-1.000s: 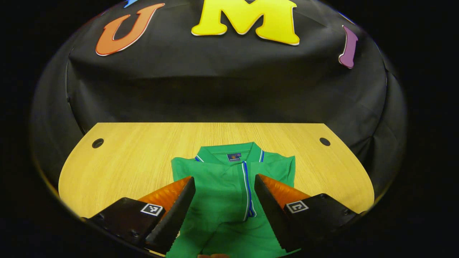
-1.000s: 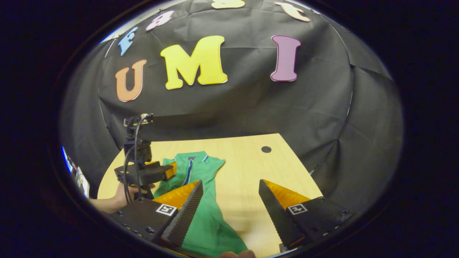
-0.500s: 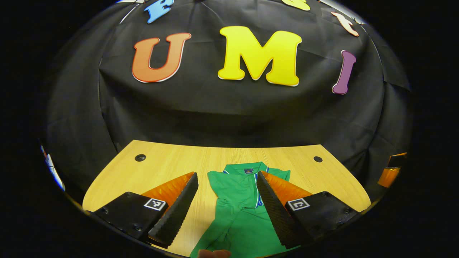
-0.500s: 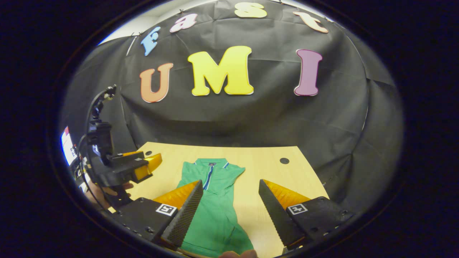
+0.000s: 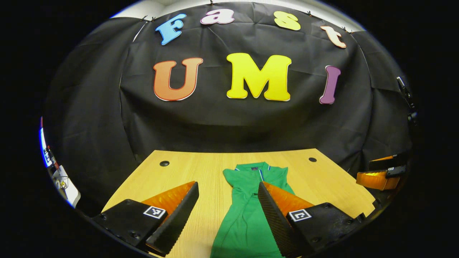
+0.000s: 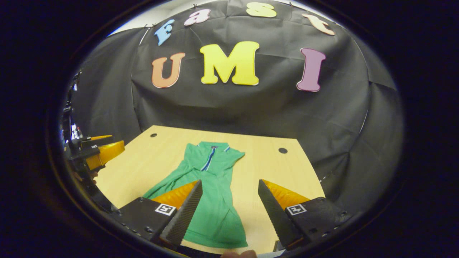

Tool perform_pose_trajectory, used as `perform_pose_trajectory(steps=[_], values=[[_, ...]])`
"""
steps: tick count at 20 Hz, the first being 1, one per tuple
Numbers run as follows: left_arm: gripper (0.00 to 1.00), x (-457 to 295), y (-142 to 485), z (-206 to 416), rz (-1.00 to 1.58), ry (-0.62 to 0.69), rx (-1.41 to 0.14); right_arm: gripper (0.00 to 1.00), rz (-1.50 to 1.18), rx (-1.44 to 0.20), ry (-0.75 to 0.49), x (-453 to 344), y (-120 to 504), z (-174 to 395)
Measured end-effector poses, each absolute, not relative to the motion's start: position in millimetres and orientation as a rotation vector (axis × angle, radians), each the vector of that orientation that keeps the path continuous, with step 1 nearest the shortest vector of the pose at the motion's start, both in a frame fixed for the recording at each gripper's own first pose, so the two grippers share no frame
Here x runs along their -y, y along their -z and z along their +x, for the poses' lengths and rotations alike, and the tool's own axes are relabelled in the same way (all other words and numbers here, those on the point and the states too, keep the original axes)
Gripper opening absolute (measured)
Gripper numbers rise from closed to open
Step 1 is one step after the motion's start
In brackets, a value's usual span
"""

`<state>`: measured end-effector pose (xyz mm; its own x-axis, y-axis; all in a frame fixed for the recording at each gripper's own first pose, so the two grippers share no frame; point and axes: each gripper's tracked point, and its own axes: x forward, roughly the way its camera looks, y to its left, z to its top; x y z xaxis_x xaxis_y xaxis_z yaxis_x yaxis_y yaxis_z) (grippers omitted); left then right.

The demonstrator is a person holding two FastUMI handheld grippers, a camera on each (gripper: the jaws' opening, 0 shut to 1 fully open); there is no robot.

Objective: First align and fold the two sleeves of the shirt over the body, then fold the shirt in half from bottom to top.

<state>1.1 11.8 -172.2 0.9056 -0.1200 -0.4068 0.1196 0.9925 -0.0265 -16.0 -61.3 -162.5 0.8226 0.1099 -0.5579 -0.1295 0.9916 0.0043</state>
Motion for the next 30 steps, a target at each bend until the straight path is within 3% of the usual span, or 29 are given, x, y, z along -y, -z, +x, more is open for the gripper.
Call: perform_pose_trajectory(steps=[11,17,21,30], values=[[1.00,-8.2,288.1,-95.4,-0.035,0.173,-0.826,0.96,-0.129,-0.854,-0.160,59.5,251.0,-101.6],[1.00,-11.7,358.0,-136.0,-0.085,0.187,-1.055,0.96,-0.036,-1.054,-0.077,90.1,320.5,-123.2],[1.00,-22.2,367.2,-143.1,-0.061,0.173,-1.104,0.95,-0.032,-1.168,-0.044,99.4,362.5,-129.7],[1.00,-29.3,377.4,-155.9,0.000,0.171,-1.191,0.96,-0.030,-1.245,-0.011,102.9,404.0,-134.1]])
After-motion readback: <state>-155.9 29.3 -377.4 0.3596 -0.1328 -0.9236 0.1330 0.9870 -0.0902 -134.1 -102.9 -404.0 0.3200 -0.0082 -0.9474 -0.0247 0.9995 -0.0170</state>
